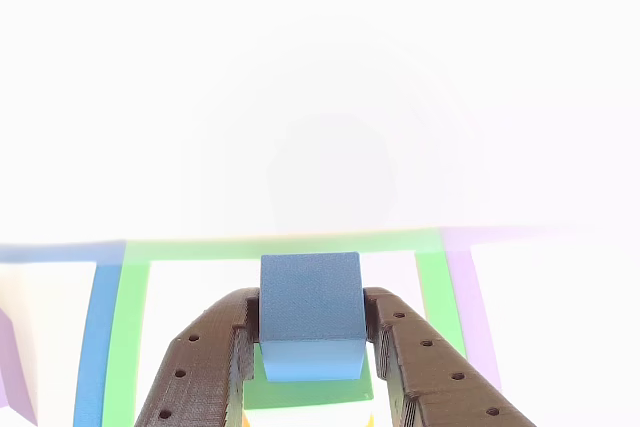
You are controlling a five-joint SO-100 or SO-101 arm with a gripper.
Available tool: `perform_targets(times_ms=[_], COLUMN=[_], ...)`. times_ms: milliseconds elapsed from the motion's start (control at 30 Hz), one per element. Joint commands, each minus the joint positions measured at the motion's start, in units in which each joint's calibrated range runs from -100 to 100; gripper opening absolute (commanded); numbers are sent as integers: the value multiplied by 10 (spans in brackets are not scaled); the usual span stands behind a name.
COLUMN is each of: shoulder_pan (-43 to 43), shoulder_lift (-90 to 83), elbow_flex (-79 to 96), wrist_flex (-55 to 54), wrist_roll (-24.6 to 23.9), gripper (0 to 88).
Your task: Tower of hanoi
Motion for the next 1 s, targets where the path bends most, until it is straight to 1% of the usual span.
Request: perform_targets(times_ms=[0,233,367,433,500,567,667,833,967], shoulder_pan=[-6,-3,-3,-4,-7,-10,-16,-30,-53], shoulder_lift=[-3,-11,-57,-105,-161,-215,-269,-286,-273], elbow_flex=[-23,-27,-44,-64,-99,-146,-261,-487,-650], wrist_flex=[-13,-3,65,142,246,362,567,858,1030], wrist_roll=[0,0,0,0,0,0,0,0,0], gripper=[39,38,36,34,34,32,31,25,25])
